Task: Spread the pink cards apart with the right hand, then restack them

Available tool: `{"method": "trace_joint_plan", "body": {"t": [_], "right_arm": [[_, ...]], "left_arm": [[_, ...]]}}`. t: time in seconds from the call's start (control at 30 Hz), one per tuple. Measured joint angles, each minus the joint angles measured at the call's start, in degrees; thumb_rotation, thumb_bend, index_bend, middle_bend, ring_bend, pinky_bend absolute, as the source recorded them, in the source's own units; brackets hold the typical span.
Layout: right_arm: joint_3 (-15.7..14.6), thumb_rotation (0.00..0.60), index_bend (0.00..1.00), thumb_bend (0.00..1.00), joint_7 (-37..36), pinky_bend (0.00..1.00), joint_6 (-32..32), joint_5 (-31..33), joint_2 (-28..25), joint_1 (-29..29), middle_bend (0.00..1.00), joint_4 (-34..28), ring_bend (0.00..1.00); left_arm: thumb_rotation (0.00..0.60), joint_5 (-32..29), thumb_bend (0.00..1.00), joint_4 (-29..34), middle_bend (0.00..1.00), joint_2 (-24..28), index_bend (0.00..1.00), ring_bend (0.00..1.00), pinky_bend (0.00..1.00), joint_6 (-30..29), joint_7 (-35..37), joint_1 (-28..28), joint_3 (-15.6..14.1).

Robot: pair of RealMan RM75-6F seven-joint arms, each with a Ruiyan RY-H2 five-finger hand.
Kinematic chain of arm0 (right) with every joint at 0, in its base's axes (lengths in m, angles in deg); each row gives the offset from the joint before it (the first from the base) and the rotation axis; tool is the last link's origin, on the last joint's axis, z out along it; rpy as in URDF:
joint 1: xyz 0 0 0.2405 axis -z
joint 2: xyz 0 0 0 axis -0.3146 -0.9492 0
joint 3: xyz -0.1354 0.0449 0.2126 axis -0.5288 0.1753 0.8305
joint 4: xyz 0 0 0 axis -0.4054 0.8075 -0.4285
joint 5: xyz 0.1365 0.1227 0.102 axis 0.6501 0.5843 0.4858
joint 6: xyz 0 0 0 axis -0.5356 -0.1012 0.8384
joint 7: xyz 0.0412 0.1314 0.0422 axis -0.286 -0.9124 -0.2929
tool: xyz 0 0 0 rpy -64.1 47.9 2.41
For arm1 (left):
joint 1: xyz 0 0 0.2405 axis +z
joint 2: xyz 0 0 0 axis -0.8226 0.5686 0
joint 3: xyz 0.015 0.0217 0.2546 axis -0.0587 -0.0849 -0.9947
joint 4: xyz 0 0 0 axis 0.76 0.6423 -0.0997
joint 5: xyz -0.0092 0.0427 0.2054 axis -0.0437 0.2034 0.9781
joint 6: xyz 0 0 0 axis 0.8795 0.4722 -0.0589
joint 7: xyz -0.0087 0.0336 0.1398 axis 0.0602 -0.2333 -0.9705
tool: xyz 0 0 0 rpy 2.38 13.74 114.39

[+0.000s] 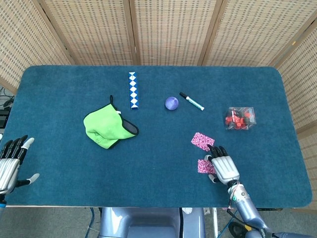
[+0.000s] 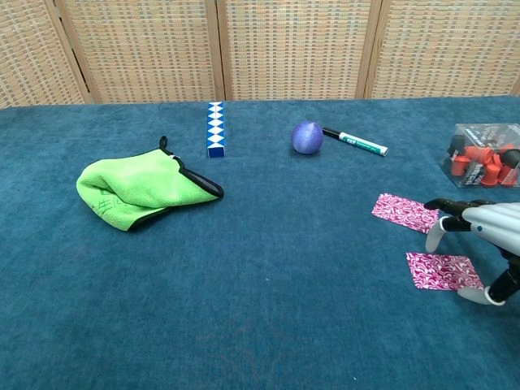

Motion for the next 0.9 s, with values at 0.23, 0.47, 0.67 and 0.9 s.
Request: {"method": "trace_joint_plan", "body": {"t": [0.23, 0.47, 0.67, 0.9], "right_arm": [[0.68, 0.600, 0.31, 0.31, 0.34, 0.01, 0.94, 0.31, 0.46, 0.24, 0.00, 0.65, 0.00], [1.34, 0.600, 0.21, 0.31, 1.04, 0.01, 1.74, 0.90, 1.14, 0.43, 0.00, 1.69, 0.00], [1.74, 0.600, 0.20, 0.31, 1.05, 0.01, 2.09, 0.75, 1.62, 0.68, 0.00, 2.31, 0.00], [2.10, 0.600, 0.21, 0.31, 0.99, 0.01, 2.50, 0.63, 1.84, 0.99, 0.00, 2.60, 0.00]], "left_arm": [[0.600, 0.01, 0.04, 0.03, 0.00, 0.01, 0.00, 0.00, 0.00, 0.00, 0.01, 0.00, 0.00], [0.600, 0.00, 0.04, 0.04, 0.00, 0.00, 0.00, 0.00, 0.00, -0.03, 0.00, 0.02, 0.00], [0.600, -0.04, 0.04, 0.03, 0.00, -0.04, 0.00, 0.00, 0.00, -0.04, -0.08, 0.02, 0.02], [0.600, -0.05, 0.04, 0.00, 0.00, -0.07, 0.00, 0.00, 0.00, -0.07, -0.13, 0.03, 0.04]]}}
